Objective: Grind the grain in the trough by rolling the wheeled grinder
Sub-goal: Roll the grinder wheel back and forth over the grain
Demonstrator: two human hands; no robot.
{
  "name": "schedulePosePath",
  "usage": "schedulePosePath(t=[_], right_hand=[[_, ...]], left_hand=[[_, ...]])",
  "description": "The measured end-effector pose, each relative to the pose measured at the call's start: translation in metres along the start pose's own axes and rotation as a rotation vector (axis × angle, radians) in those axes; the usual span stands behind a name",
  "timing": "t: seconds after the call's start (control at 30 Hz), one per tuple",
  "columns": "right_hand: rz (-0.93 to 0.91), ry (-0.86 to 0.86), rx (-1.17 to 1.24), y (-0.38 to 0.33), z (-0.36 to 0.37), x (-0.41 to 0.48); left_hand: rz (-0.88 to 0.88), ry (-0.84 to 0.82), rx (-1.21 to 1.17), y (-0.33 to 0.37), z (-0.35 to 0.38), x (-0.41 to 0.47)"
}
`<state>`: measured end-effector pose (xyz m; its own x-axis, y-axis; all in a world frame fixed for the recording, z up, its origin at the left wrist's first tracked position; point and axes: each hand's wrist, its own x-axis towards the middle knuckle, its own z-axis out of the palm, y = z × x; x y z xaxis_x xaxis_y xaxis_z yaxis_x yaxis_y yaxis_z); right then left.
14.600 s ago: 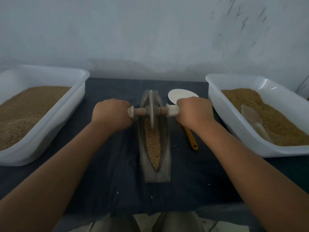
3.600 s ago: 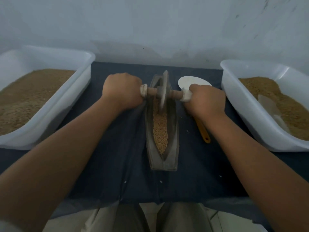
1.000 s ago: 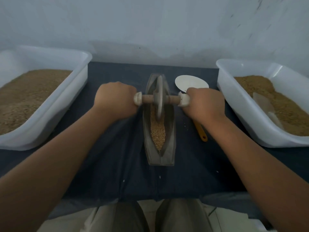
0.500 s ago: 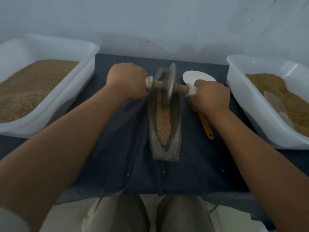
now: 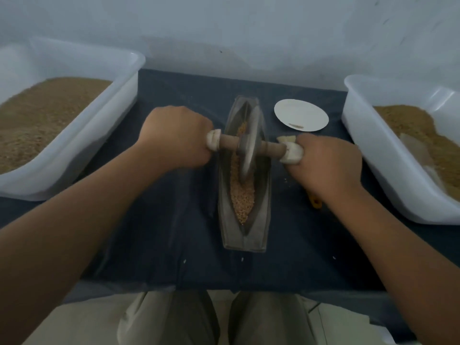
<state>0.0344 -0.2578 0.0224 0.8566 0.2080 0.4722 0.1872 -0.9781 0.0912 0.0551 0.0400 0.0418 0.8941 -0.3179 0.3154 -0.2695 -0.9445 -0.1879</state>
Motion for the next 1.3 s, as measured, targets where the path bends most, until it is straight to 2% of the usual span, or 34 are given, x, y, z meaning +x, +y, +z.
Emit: schedulePosePath(t=[0.1, 0.2, 0.33, 0.5, 0.57, 0.73, 0.87, 1.03, 1.17, 1.23, 1.3], right_hand=[[-0.013, 0.068, -0.006, 0.002, 0.015, 0.039], [-0.012, 0.036, 0.005, 0.003, 0.017, 0.053], [-0.041, -0.006, 0.000, -0.002, -0.005, 0.018], [-0.118, 0.051, 0.090, 0.000, -0.031, -0.034], [-0.101, 0.033, 0.091, 0.000, -0.025, -0.028], [-0.029, 0.007, -0.027, 0.001, 0.009, 0.040], [-0.065, 0.045, -0.048, 0.004, 0.013, 0.060], [-0.104, 0.008, -0.083, -0.003, -0.010, 0.031], [-0.171, 0.021, 0.019, 0.000, -0.028, -0.013], [-0.156, 0.031, 0.054, 0.001, -0.026, -0.019], [-0.112, 0.032, 0.020, 0.001, -0.017, -0.006]], left_hand=[[-0.070, -0.010, -0.055, -0.004, 0.010, 0.027], [-0.102, -0.003, -0.069, -0.002, 0.009, 0.030], [-0.064, 0.016, -0.053, 0.003, 0.004, -0.009], [0.058, 0.159, -0.022, 0.000, -0.001, -0.049], [0.051, 0.135, -0.019, 0.000, 0.003, -0.039], [-0.094, 0.010, -0.085, -0.005, 0.018, 0.021], [-0.155, 0.005, -0.115, -0.006, 0.027, 0.026], [-0.146, 0.031, -0.121, -0.001, 0.020, -0.014], [-0.015, 0.093, -0.076, 0.001, 0.008, -0.048], [0.001, 0.116, -0.038, 0.000, 0.006, -0.047], [-0.023, 0.065, -0.030, -0.002, 0.011, -0.032]])
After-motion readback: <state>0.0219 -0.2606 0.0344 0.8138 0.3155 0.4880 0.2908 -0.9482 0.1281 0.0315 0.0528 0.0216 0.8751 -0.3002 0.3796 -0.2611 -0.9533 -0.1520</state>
